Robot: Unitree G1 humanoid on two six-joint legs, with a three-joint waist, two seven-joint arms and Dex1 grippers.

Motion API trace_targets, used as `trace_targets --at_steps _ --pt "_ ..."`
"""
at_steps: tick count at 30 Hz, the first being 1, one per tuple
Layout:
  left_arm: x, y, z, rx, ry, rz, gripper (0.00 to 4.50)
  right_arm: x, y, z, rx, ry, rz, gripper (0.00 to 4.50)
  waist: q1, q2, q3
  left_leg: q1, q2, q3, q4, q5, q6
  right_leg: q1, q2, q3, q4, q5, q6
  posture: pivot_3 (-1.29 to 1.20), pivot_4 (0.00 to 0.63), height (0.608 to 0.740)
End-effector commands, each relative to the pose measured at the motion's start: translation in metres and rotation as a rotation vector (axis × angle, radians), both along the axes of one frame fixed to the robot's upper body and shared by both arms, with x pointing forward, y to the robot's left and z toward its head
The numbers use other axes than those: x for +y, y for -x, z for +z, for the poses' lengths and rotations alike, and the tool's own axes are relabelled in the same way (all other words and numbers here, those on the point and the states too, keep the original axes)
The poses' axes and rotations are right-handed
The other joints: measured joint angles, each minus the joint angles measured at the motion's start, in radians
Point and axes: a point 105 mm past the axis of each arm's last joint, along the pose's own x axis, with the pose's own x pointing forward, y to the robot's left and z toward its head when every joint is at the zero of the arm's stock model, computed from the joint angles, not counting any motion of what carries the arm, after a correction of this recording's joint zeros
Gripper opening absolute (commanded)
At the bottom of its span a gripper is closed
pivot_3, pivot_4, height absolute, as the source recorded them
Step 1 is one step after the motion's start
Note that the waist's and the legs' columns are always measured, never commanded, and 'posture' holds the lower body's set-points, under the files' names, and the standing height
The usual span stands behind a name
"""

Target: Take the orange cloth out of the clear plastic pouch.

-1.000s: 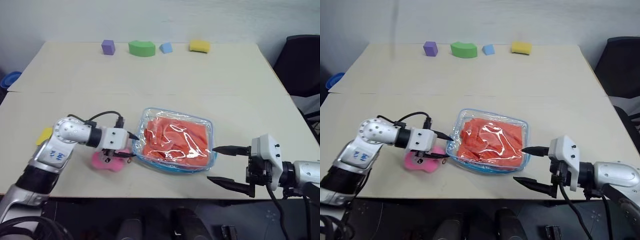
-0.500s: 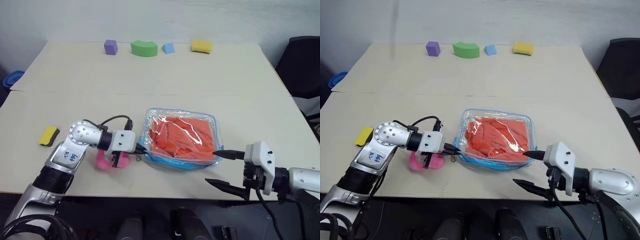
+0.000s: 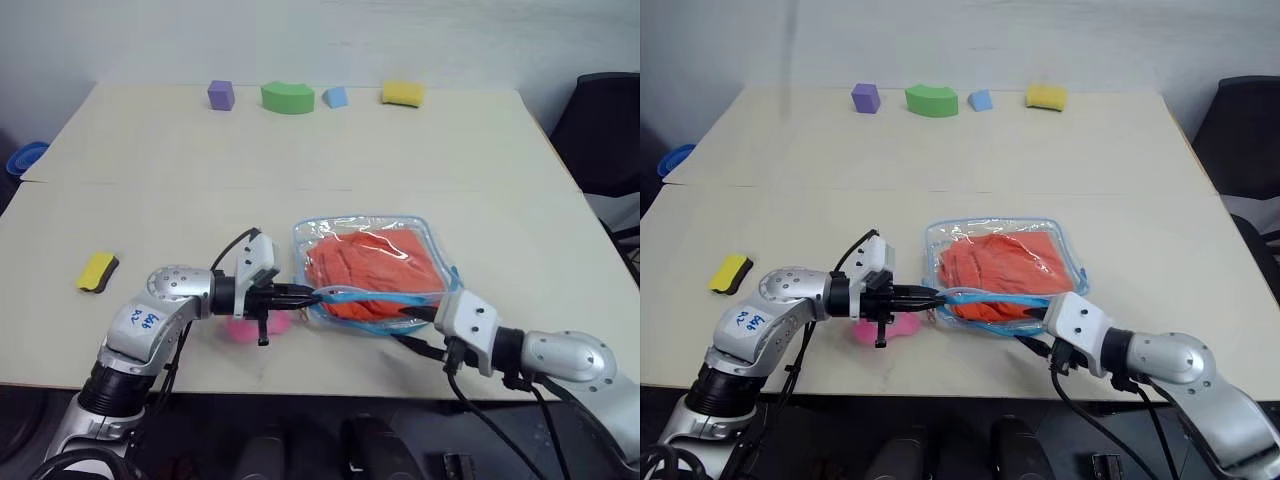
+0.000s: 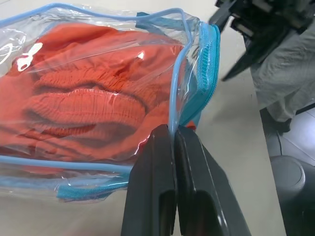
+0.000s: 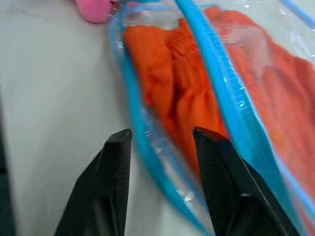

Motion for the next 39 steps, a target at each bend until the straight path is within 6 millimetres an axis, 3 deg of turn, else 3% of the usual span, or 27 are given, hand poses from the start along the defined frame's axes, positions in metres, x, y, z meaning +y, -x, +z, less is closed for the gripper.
trace_targets --at_steps 1,6,8,12,18,22,28,35,39 --pt "-0.002 0.003 0.006 -0.03 0.015 -0.011 0.0 0.003 0.0 0.005 -0.055 0.0 0.009 2.21 0.002 0.0 0.0 0.0 0.0 0.0 0.0 0.0 0.0 0.0 0.0 0.0 0.0 0.0 0.0 0.0 0.15 0.74" --pt "-0.001 0.003 0.006 -0.033 0.013 -0.012 0.0 0.001 -0.01 -0.01 -0.099 0.073 -0.012 2.37 0.001 0.0 0.0 0.0 -0.001 0.0 0.0 0.0 0.0 0.0 0.0 0.0 0.0 0.0 0.0 0.0 0.15 0.74" --pt "-0.002 0.003 0.006 -0.034 0.015 -0.015 0.0 0.003 -0.013 -0.017 -0.125 0.112 -0.015 2.81 -0.001 0.0 0.0 0.0 0.0 0.0 0.0 0.0 0.0 0.0 0.0 0.0 0.0 0.0 0.0 0.0 0.15 0.74" --pt "-0.004 0.006 0.006 -0.03 0.025 -0.028 0.0 0.006 -0.023 -0.02 -0.166 0.111 -0.064 4.12 -0.001 0.0 0.0 0.0 0.0 0.0 0.0 0.0 0.0 0.0 0.0 0.0 0.0 0.0 0.0 0.0 0.15 0.74" --pt "-0.006 0.01 0.002 -0.027 0.02 -0.042 0.0 0.008 -0.032 -0.014 -0.146 0.003 -0.133 4.12 -0.001 0.0 0.0 0.0 0.0 0.0 0.0 0.001 -0.001 0.0 0.0 0.0 0.0 0.0 0.0 0.0 0.15 0.74" --pt "-0.004 0.012 -0.002 -0.027 0.01 -0.047 0.0 0.015 -0.024 -0.004 -0.055 -0.12 -0.098 4.12 -0.001 0.0 0.0 0.0 0.0 0.0 0.0 0.0 0.0 0.0 0.0 0.0 0.0 0.0 0.0 0.0 0.15 0.74" --pt "-0.004 0.009 -0.003 -0.034 0.012 -0.044 0.0 0.006 -0.025 0.003 -0.029 -0.152 -0.143 4.12 -0.001 0.0 0.0 0.0 0.0 0.0 0.0 -0.001 0.001 0.0 0.0 0.0 0.0 0.0 0.0 0.0 0.15 0.74" --pt "-0.004 0.007 -0.002 -0.043 0.016 -0.044 0.0 -0.004 -0.03 -0.004 -0.045 -0.099 -0.171 4.12 -0.001 0.0 0.0 0.0 0.0 0.0 0.0 -0.001 0.001 0.0 0.0 0.0 0.0 0.0 0.0 0.0 0.15 0.74" --pt "-0.004 0.003 0.001 -0.048 0.024 -0.041 0.0 -0.016 -0.035 -0.018 -0.152 0.104 -0.151 4.12 -0.001 0.0 0.0 0.0 -0.001 0.0 0.0 -0.001 0.001 0.0 -0.001 0.0 0.0 0.0 0.0 0.0 0.15 0.74"
